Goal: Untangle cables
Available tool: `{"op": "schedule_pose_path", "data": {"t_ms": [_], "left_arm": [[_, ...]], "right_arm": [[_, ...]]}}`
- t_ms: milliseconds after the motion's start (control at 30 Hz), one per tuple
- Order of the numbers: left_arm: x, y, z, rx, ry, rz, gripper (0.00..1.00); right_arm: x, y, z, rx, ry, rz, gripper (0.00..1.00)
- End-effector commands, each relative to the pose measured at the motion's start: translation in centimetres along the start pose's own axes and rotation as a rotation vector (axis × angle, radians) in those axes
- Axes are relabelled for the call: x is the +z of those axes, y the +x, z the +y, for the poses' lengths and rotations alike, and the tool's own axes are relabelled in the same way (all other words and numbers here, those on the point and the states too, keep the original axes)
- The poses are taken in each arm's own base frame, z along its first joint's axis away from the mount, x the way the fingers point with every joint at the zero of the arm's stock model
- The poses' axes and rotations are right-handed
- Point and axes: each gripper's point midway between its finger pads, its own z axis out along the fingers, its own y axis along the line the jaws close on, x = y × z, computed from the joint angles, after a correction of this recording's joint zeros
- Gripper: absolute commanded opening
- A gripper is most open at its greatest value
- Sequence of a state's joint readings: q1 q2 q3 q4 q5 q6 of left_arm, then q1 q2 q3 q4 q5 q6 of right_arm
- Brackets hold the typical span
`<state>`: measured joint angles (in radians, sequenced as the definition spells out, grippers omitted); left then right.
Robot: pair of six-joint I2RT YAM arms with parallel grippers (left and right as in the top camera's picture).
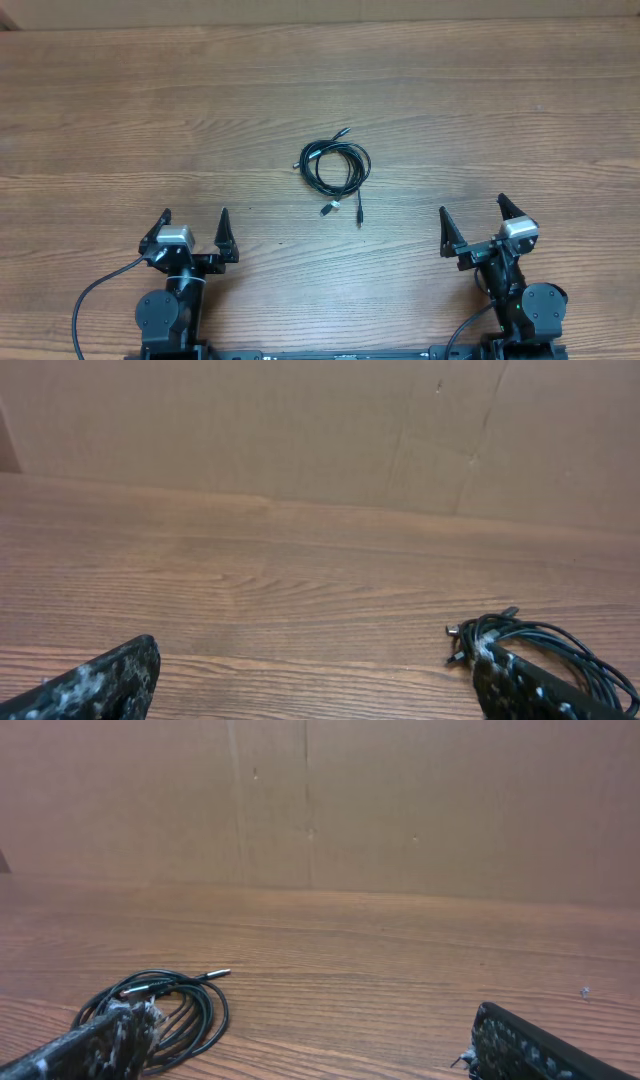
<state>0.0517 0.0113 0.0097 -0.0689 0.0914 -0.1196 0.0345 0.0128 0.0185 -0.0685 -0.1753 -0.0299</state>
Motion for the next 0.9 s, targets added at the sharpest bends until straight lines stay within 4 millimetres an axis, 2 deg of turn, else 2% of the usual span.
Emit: {"op": "schedule_pose_path", "data": {"t_ms": [0, 867], "left_arm": [[0.0, 0.13, -0.24, 0.016, 0.012, 0.001, 0.99], [0.0, 0.13, -0.24, 0.016, 0.012, 0.001, 1.0]], "right_arm": [[0.01, 0.2, -0.06, -0.006, 0.005, -0.003, 1.0], [0.01, 0.2, -0.05, -0.006, 0.004, -0.003, 1.0]]}}
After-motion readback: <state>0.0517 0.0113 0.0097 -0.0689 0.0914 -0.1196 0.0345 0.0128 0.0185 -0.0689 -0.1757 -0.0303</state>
